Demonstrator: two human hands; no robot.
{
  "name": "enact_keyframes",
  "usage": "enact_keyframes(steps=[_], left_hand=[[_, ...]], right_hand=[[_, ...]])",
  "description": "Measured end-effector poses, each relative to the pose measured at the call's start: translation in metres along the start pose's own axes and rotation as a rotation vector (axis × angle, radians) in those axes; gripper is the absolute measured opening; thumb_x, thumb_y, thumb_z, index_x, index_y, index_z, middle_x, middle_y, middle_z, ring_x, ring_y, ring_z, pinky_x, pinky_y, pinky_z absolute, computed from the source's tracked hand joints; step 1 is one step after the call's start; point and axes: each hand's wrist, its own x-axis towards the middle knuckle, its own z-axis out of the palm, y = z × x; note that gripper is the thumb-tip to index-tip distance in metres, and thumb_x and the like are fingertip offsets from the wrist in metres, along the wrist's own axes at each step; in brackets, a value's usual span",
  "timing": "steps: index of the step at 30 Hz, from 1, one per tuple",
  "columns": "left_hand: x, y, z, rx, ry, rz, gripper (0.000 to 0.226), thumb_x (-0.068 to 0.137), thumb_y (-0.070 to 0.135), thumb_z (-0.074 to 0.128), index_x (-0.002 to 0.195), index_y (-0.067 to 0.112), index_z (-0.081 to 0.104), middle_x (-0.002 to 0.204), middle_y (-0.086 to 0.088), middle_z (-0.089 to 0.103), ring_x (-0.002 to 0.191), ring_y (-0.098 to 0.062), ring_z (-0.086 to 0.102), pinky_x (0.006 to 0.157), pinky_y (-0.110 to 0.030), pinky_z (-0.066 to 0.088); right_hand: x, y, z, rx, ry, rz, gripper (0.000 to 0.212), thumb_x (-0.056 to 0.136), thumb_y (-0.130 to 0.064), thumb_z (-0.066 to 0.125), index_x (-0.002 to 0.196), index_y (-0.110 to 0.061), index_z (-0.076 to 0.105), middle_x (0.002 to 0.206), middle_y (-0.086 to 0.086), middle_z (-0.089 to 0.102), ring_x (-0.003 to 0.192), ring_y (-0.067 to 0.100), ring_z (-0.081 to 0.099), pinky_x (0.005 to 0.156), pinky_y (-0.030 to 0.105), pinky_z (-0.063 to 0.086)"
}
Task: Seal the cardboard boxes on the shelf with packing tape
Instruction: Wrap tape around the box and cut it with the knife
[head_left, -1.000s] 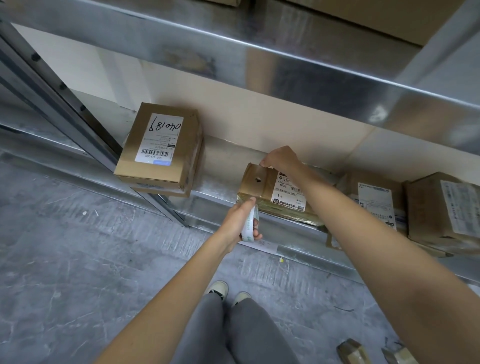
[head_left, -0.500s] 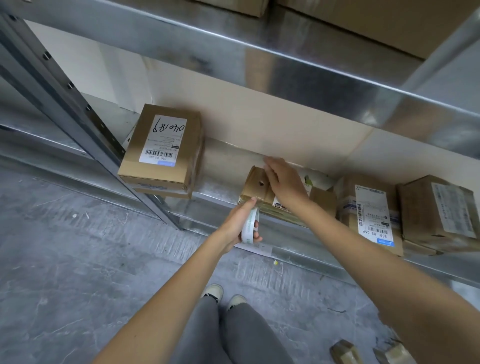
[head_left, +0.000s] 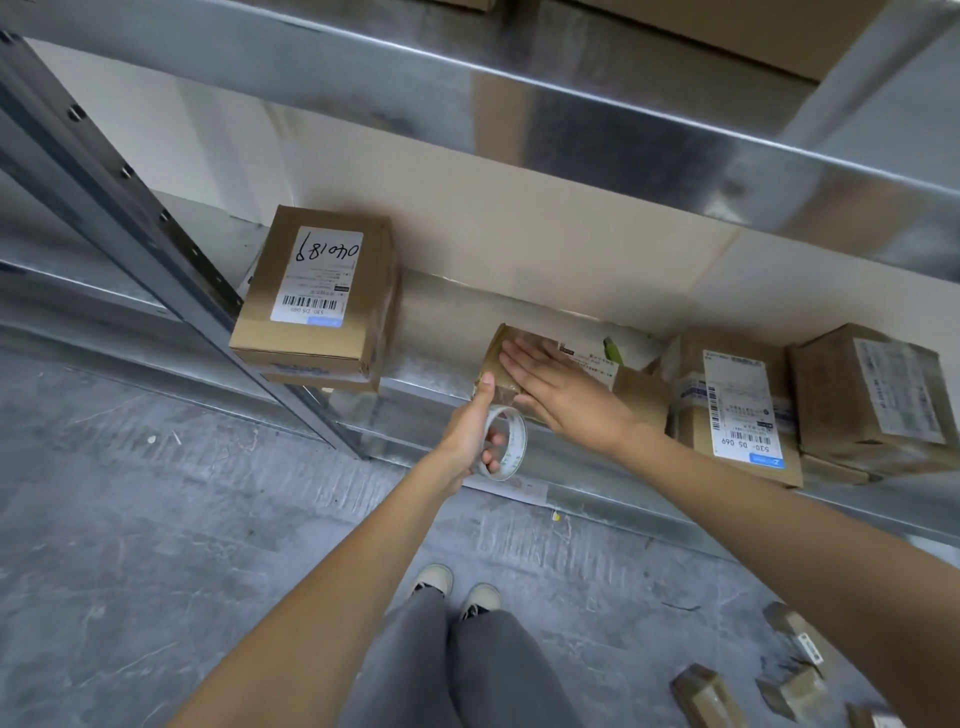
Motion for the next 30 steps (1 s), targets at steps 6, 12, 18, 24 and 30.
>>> enact_keyframes(steps=[6, 12, 18, 24, 30], left_hand=[[0.004, -0.007, 0.004, -0.039, 0.015, 0.028, 0.078, 0.087, 0.078, 0.03, 0.132, 0.019, 0.053, 0.053, 0.001, 0.041, 0.037, -0.011, 0.029, 0.041, -0.023, 0.037], [0.003, 0.001, 0.005, -0.056, 0.056, -0.003, 0.072, 0.087, 0.077, 0.035, 0.096, 0.011, 0.062, 0.051, 0.0, 0.044, 0.04, -0.013, 0.037, 0.042, -0.024, 0.042], [-0.013, -0.005, -0.003, 0.202, 0.106, 0.157, 0.051, 0.086, 0.061, 0.059, 0.1, 0.013, 0.065, 0.085, -0.003, 0.065, 0.075, -0.016, 0.06, 0.075, -0.028, 0.047], [-0.039, 0.003, -0.012, -0.007, 0.475, 0.393, 0.057, 0.083, 0.03, 0.076, 0.13, 0.017, 0.046, 0.116, 0.003, 0.052, 0.109, -0.012, 0.051, 0.096, -0.03, 0.042], [-0.021, 0.049, -0.004, -0.134, 0.427, 0.377, 0.028, 0.094, 0.027, 0.061, 0.12, 0.015, 0.061, 0.112, -0.002, 0.069, 0.102, -0.019, 0.064, 0.086, -0.033, 0.05]], right_hand=[[-0.009, -0.003, 0.006, -0.071, 0.132, -0.164, 0.072, 0.075, 0.015, 0.068, 0.141, 0.005, 0.041, 0.148, 0.023, 0.04, 0.137, 0.035, 0.038, 0.113, 0.045, 0.024], [-0.009, 0.002, 0.002, -0.106, 0.077, -0.144, 0.07, 0.088, -0.006, 0.066, 0.148, -0.003, 0.031, 0.153, 0.017, 0.034, 0.142, 0.031, 0.031, 0.116, 0.049, 0.022], [-0.01, 0.009, -0.023, -0.023, -0.169, 0.432, 0.099, 0.071, -0.079, 0.033, 0.154, -0.032, 0.008, 0.157, 0.011, 0.02, 0.141, 0.035, 0.025, 0.113, 0.056, 0.019], [0.001, -0.024, -0.059, 0.325, 0.181, 0.632, 0.096, 0.072, -0.069, 0.059, 0.151, -0.026, 0.024, 0.135, 0.006, 0.042, 0.122, 0.026, 0.043, 0.103, 0.04, 0.038], [0.01, -0.061, -0.029, 1.239, 0.303, 0.822, 0.062, 0.085, -0.03, 0.072, 0.139, -0.021, 0.043, 0.126, -0.008, 0.056, 0.107, 0.003, 0.055, 0.092, 0.016, 0.04]])
